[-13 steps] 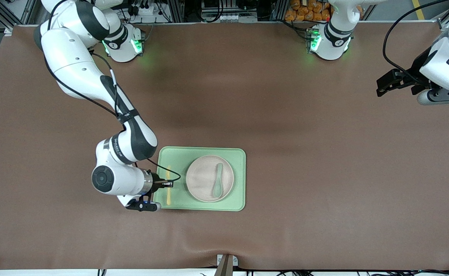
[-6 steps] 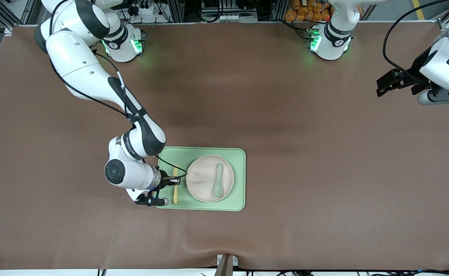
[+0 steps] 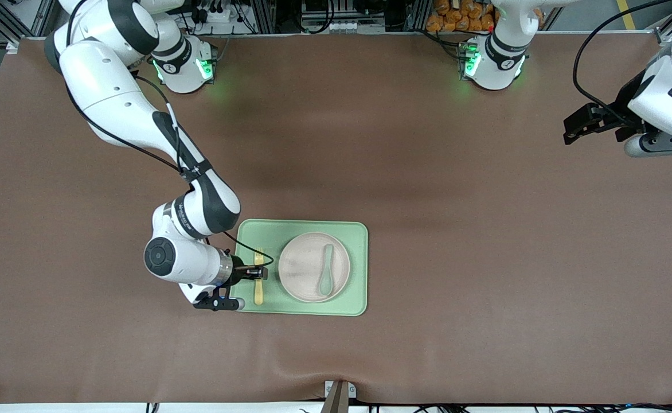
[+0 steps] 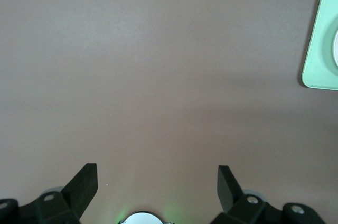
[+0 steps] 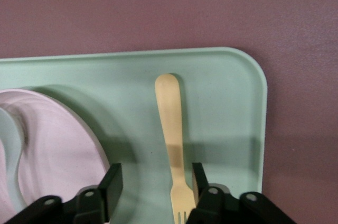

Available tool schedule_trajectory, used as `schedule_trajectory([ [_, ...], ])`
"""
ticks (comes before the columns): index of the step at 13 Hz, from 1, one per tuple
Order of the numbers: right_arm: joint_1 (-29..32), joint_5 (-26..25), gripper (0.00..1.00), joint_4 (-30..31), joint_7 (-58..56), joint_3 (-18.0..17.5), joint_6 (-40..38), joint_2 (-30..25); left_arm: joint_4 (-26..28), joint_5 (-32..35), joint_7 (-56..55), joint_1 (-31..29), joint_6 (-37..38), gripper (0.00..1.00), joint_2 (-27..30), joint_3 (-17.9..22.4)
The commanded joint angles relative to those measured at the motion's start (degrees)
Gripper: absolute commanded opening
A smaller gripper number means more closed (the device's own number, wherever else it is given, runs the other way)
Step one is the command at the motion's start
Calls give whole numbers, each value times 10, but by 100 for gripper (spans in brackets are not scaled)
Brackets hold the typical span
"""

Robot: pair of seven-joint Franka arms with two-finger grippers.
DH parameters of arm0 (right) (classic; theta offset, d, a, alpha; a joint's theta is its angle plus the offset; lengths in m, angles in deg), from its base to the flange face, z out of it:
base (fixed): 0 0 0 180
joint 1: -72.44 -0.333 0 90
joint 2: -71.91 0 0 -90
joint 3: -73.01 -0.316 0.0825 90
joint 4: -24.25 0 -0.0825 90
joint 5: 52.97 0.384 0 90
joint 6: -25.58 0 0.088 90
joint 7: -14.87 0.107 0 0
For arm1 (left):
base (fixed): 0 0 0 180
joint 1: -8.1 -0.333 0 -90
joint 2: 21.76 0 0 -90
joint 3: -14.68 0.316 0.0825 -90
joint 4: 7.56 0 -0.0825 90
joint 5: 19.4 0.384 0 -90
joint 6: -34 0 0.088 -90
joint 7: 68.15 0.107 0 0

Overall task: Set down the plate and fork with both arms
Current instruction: 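Open the right gripper to release the fork beside the plate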

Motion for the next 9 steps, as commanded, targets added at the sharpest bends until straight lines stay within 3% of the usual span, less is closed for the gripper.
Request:
schedule_trajectory([
  [1, 16, -2, 100, 16, -10, -5, -36, -31, 1, 7, 15, -2, 11, 100, 10, -1],
  [6, 90, 0, 100, -70, -38, -10, -206, -44, 1, 11, 12, -1, 15, 100, 11, -1],
  [9, 102, -19, 100, -68, -40, -3, -224, -94, -3, 11, 13, -2, 14, 100, 11, -1],
])
